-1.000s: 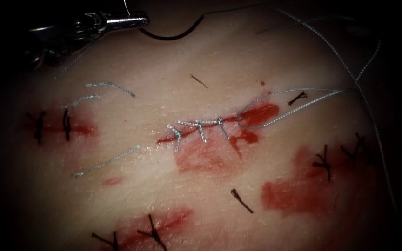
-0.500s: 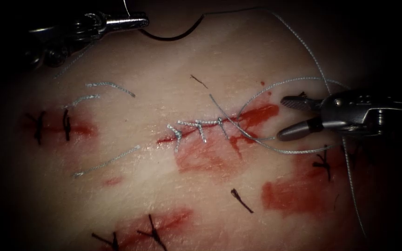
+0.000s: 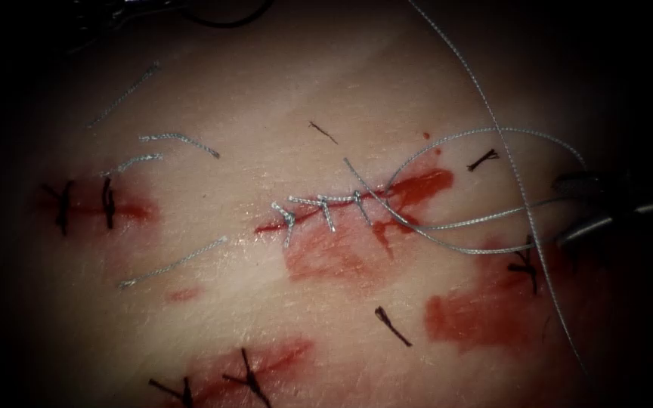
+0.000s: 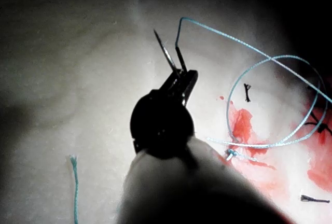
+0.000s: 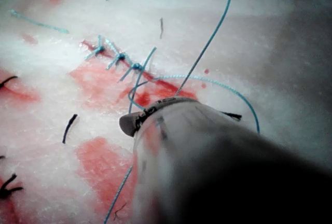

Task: Wound Closure

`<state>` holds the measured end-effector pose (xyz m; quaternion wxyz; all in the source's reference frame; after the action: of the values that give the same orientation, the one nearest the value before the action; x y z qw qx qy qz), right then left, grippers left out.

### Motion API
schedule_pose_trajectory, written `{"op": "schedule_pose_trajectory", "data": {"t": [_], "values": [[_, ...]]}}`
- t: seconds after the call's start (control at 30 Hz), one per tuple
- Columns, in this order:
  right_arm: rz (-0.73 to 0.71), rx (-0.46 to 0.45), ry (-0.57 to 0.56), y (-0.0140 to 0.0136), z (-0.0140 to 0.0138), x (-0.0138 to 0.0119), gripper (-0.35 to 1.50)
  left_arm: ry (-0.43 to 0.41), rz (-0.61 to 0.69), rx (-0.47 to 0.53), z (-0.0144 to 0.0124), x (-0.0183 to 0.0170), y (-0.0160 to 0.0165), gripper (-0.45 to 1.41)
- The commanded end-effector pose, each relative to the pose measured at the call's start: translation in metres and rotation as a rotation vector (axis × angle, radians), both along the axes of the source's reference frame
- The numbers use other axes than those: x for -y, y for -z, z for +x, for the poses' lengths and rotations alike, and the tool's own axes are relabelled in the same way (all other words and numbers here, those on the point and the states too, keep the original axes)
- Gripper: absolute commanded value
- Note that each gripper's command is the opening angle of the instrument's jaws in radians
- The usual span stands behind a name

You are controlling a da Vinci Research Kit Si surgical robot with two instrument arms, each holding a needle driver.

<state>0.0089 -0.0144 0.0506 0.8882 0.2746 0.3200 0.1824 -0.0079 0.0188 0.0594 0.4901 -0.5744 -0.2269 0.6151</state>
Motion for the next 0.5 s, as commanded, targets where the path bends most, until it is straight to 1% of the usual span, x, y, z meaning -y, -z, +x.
{"op": "schedule_pose_trajectory", "data": {"t": [0.03, 0.1, 0.13, 0.17, 0.2, 0.23, 0.27, 0.3, 0.33, 0.37, 0.4, 0.43, 0.5], "values": [[-0.04, 0.015, 0.04, -0.0015, 0.002, 0.0005, 0.46, -0.005, -0.001, 0.005, -0.0007, 0.0001, -0.0005, -0.45], [-0.094, 0.02, 0.088, -0.0029, 0.003, 0.0013, 0.53, -0.006, -0.001, 0.006, -0.001, 0.0003, -0.0004, -0.45], [-0.13, 0.005, 0.119, -0.0034, 0.0035, 0.0016, 0.68, -0.003, -0.001, 0.005, -0.0013, 0.0004, -0.0004, -0.45], [-0.178, -0.014, 0.16, -0.0039, 0.0041, 0.002, 0.64, -0.008, -0.002, 0.008, -0.0015, 0.0006, -0.0004, -0.45], [-0.2, -0.021, 0.176, -0.0042, 0.0047, 0.0022, 0.64, -0.011, -0.003, 0.011, -0.0017, 0.0007, -0.0004, -0.45], [-0.226, -0.03, 0.197, -0.0045, 0.0053, 0.0023, 0.74, -0.011, -0.004, 0.011, -0.0018, 0.0008, -0.0004, -0.45], [-0.242, -0.035, 0.211, -0.0046, 0.0058, 0.0024, 0.64, -0.012, -0.005, 0.012, -0.002, 0.0009, -0.0005, -0.45], [-0.246, -0.033, 0.21, -0.0047, 0.0065, 0.0024, 0.59, -0.014, -0.006, 0.013, -0.0021, 0.0009, -0.0005, -0.45], [-0.25, -0.033, 0.211, -0.0047, 0.0069, 0.0023, 0.59, -0.016, -0.007, 0.014, -0.0022, 0.001, -0.0006, -0.45], [-0.257, -0.033, 0.214, -0.0047, 0.0076, 0.0022, 0.32, -0.015, -0.009, 0.014, -0.0023, 0.0011, -0.0007, -0.45], [-0.261, -0.034, 0.216, -0.0047, 0.0079, 0.0022, 0.31, -0.017, -0.009, 0.015, -0.0024, 0.0011, -0.0007, -0.45], [-0.264, -0.034, 0.218, -0.0048, 0.0082, 0.0021, 0.12, -0.016, -0.009, 0.015, -0.0024, 0.0011, -0.0008, -0.45], [-0.265, -0.034, 0.218, -0.0048, 0.0082, 0.0022, 0.12, -0.018, -0.01, 0.016, -0.0025, 0.0012, -0.0008, -0.45]]}}
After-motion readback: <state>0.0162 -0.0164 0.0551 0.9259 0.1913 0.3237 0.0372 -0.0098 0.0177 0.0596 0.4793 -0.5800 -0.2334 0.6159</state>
